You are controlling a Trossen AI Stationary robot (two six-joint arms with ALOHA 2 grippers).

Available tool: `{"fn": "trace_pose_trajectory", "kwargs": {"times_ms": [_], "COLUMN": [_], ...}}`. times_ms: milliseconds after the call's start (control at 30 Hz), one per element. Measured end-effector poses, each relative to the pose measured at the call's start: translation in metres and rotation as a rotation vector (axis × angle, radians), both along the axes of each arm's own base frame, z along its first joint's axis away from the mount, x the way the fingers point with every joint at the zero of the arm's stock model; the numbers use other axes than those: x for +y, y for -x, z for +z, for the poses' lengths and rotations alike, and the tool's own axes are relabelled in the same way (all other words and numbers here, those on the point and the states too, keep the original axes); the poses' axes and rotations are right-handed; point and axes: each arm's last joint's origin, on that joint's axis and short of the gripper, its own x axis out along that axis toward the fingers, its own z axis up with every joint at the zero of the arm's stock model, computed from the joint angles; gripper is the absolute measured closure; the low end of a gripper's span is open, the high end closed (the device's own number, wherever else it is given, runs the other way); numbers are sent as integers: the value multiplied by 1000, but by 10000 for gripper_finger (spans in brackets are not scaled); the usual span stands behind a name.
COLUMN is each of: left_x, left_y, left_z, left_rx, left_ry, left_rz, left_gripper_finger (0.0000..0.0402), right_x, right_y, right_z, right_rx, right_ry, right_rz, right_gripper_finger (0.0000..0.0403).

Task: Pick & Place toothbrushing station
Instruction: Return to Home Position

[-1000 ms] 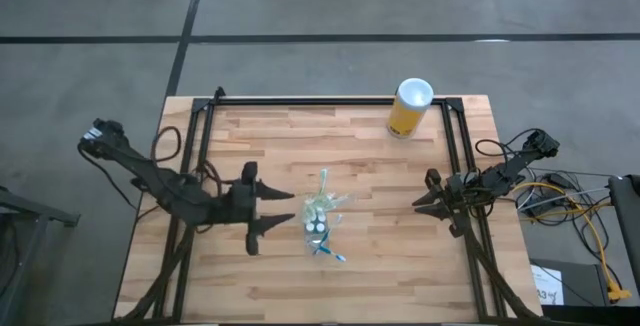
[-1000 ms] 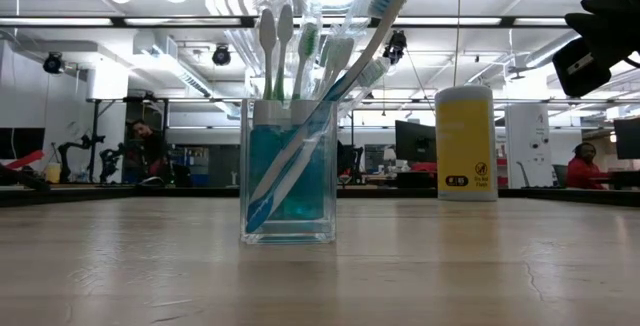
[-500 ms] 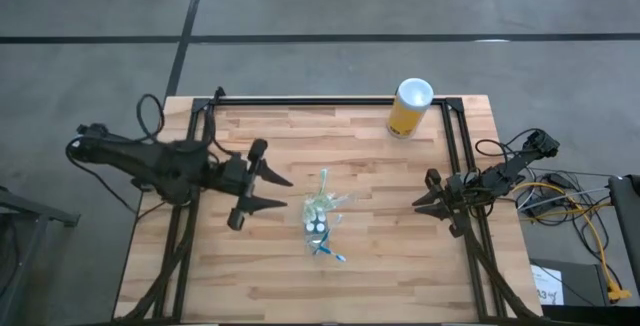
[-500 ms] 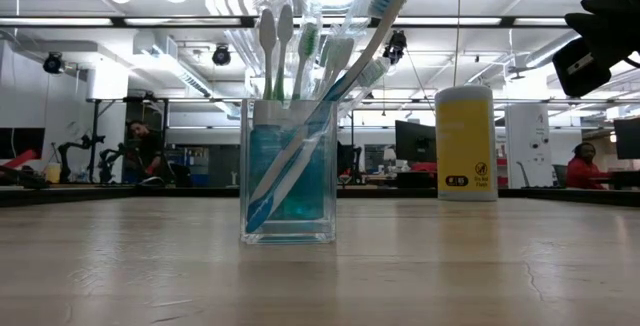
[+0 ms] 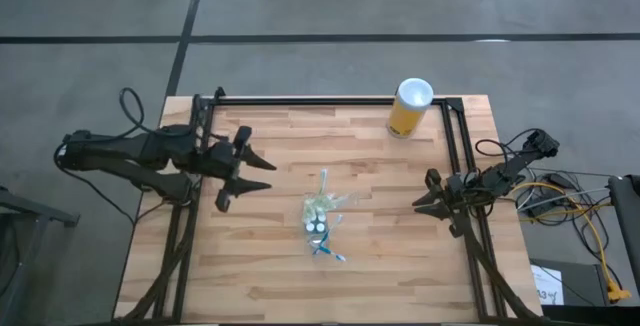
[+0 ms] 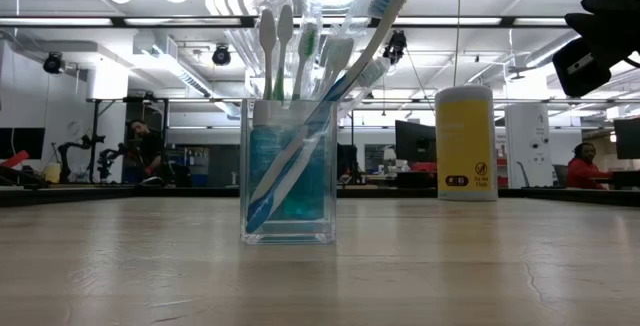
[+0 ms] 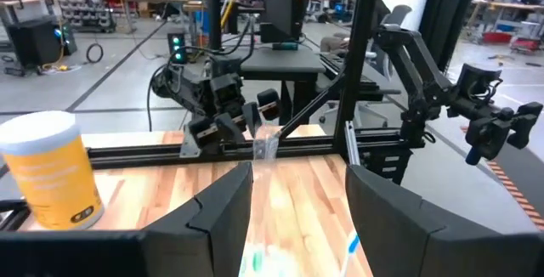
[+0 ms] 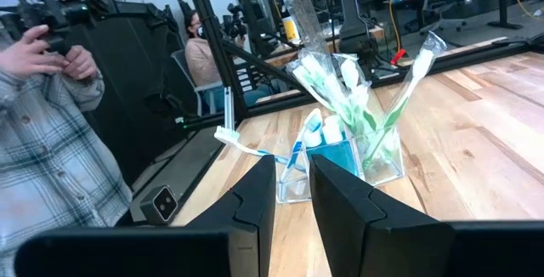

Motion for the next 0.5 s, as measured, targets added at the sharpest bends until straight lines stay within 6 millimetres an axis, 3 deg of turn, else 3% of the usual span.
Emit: {"fn": "trace_pose_trajectory", "kwargs": {"times_ms": [267, 500], "left_x": [7, 12], "left_y": [38, 64], "left_z": [-29, -74], "left_rx": [-108, -199], "left_ry": [40, 122], "left_rz": [17, 49], "left_gripper_finger": [206, 206], "right_x": [0, 0], "right_y": [0, 0], "right_z": [0, 0], "right_rx": [0, 0], "right_ry": [0, 0], "right_rz": [0, 0], "right_gripper_finger": [327, 327]}}
